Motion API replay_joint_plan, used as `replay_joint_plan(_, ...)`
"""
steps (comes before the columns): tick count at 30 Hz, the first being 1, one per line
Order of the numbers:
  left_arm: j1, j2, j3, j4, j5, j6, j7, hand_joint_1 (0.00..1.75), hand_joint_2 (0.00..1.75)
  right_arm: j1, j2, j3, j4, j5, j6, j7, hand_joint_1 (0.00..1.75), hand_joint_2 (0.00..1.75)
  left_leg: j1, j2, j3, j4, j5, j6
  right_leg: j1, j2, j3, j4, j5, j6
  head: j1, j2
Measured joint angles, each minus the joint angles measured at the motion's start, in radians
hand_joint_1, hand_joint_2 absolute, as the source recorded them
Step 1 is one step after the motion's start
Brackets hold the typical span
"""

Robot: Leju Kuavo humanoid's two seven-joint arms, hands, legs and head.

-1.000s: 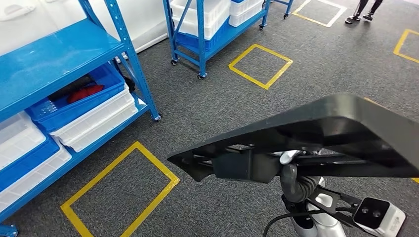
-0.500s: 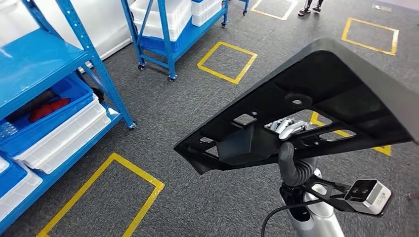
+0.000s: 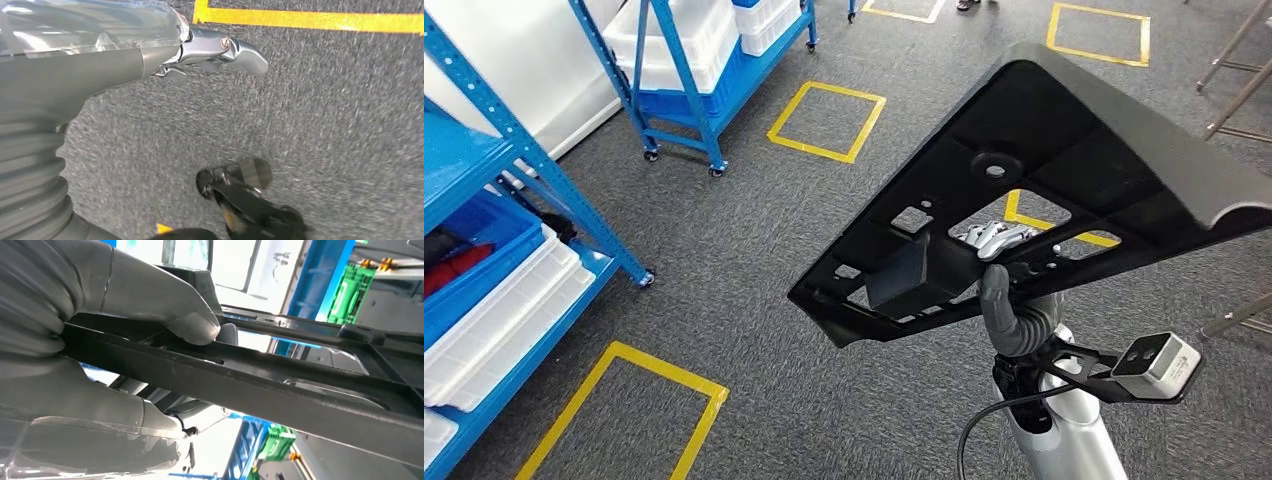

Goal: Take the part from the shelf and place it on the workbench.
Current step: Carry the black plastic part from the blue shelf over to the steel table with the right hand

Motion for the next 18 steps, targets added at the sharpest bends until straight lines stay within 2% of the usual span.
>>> replay_joint_plan(4,0.001,0.0,0.0,0.0,0.0,0.001,0.002,0.0,1.75,0.0,0.001,0.0,0.0,0.0,-0.001,0.001,1.75,1.75,0.0,-0.002,-0.01,0.018,-0.006,0.0,0.001,0.004,0.0,0.0,0.0,0.0,0.0,0.0)
replay_joint_plan(6,0.005,-0.001,-0.001,0.0,0.0,0.005,0.004,0.0,1.75,0.002,0.003,0.0,0.001,0.002,-0.005,0.004,1.75,1.75,0.0,-0.005,-0.028,0.048,-0.006,0.0,0.002,0.017,0.0,0.001,0.0,-0.001,0.0,0.0)
replay_joint_plan(8,0.009,-0.001,-0.004,0.0,0.0,0.008,0.009,0.0,1.75,0.005,0.005,-0.003,0.001,0.004,-0.009,0.006,1.75,1.75,0.0,-0.009,-0.032,0.033,0.029,0.003,0.004,0.04,0.001,0.003,0.0,-0.001,0.0,0.0)
replay_joint_plan(9,0.01,-0.001,-0.005,0.0,0.0,0.009,0.012,0.0,1.75,0.006,0.007,-0.006,0.0,0.005,-0.011,0.008,1.75,1.75,0.001,-0.034,-0.007,-0.038,0.069,0.006,0.005,0.058,0.001,0.006,-0.001,0.002,0.0,0.0)
replay_joint_plan(11,0.008,0.0,-0.006,0.0,0.0,0.009,0.016,0.0,1.75,0.007,0.012,-0.013,-0.003,0.011,-0.017,0.015,1.75,1.75,0.001,-0.068,0.048,-0.175,0.134,0.018,0.0,0.104,-0.005,0.008,0.002,0.021,0.0,0.0)
replay_joint_plan(12,0.006,0.001,-0.006,0.0,0.0,0.008,0.017,0.0,1.75,0.008,0.014,-0.016,-0.004,0.014,-0.02,0.019,1.75,1.75,0.002,-0.079,0.069,-0.229,0.155,0.027,-0.002,0.117,-0.009,0.011,0.003,0.031,0.0,0.0)
replay_joint_plan(13,0.005,0.001,-0.006,0.0,0.0,0.008,0.017,0.0,1.75,0.008,0.016,-0.016,-0.004,0.017,-0.023,0.021,1.75,1.75,0.001,-0.064,0.074,-0.238,0.159,0.035,-0.004,0.107,-0.016,0.02,-0.002,0.039,0.0,0.0)
replay_joint_plan(14,0.003,0.001,-0.006,0.0,0.0,0.008,0.017,0.0,1.75,0.007,0.016,-0.017,-0.004,0.018,-0.023,0.021,1.75,1.75,0.002,-0.052,0.075,-0.243,0.163,0.042,-0.003,0.081,-0.029,0.048,-0.02,0.042,0.0,0.0)
replay_joint_plan(16,0.006,0.0,-0.006,0.0,0.0,0.009,0.018,0.0,1.75,0.0,0.018,-0.015,-0.003,0.023,-0.024,0.025,1.75,1.75,-0.001,-0.027,0.077,-0.248,0.165,0.049,-0.003,0.021,-0.081,0.158,-0.08,0.045,0.0,0.0)
replay_joint_plan(17,0.008,-0.001,-0.006,0.0,0.0,0.009,0.019,0.0,1.75,-0.002,0.02,-0.015,-0.002,0.025,-0.025,0.028,1.75,1.75,-0.003,-0.013,0.076,-0.248,0.165,0.05,-0.005,0.009,-0.111,0.221,-0.107,0.048,0.0,0.0)
replay_joint_plan(18,0.01,-0.002,-0.006,0.0,0.0,0.009,0.02,0.0,1.75,-0.005,0.021,-0.014,-0.001,0.028,-0.026,0.033,1.75,1.75,-0.004,0.001,0.075,-0.248,0.164,0.051,-0.007,0.002,-0.131,0.264,-0.118,0.051,0.0,0.0)
